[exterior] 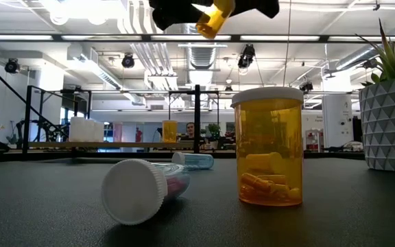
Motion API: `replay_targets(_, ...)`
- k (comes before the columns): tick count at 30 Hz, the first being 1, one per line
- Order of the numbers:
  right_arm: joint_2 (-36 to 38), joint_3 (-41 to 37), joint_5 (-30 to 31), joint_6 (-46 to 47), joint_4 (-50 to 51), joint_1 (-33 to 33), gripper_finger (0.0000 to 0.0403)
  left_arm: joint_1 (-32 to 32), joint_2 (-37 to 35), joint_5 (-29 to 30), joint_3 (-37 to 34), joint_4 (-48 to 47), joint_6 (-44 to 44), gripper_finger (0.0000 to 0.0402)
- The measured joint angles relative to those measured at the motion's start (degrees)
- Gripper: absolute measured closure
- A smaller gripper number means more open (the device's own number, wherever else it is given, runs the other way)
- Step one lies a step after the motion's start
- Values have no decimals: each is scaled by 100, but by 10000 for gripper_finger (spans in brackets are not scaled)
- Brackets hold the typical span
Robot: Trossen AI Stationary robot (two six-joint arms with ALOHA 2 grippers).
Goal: Pick and place medicine bottles onto shelf by color
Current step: Put the right orange pill bottle into the shelf
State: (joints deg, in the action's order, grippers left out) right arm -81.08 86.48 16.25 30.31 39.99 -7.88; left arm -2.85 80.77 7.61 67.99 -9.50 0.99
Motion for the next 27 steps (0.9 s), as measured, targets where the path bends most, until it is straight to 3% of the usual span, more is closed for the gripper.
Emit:
replay_targets(15, 70, 162, -213, -646, -295, 45, 204, 55, 256, 190, -11, 343, -31, 187)
replay_targets(27, 77, 162, -301, -337, -99, 48, 204, 55, 258, 203, -11, 412, 7, 187)
